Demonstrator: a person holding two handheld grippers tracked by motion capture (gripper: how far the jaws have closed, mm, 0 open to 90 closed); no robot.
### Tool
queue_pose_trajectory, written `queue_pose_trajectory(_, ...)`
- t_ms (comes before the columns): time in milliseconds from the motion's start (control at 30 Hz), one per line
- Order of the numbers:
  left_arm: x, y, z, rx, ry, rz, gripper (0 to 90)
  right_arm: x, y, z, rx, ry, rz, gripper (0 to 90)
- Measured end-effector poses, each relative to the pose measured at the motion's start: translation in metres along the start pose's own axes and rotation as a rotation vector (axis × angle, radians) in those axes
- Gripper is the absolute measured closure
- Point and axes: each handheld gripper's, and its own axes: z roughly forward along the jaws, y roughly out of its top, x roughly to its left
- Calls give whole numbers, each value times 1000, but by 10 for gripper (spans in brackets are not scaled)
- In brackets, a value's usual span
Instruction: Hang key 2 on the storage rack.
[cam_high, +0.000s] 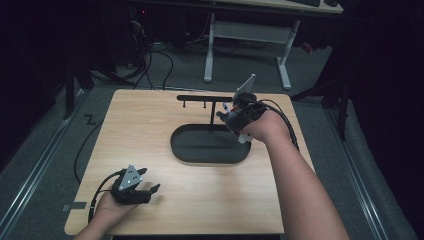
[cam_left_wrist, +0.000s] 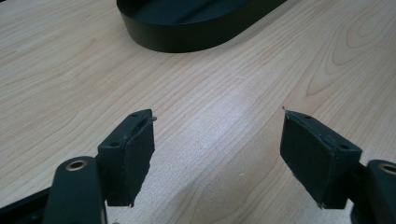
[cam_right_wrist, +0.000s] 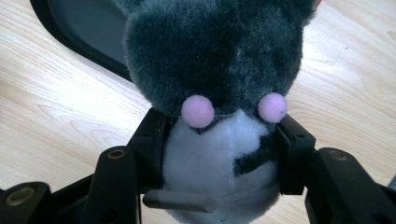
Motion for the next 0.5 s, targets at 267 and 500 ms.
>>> queue_pose_trajectory(267,-1,0,0,5,0,6,266,-3,-2,22,3,22,3,467)
queue_pose_trajectory(500,-1,-1,0,6,-1,5,266,-4,0,30,-36,41,18,307)
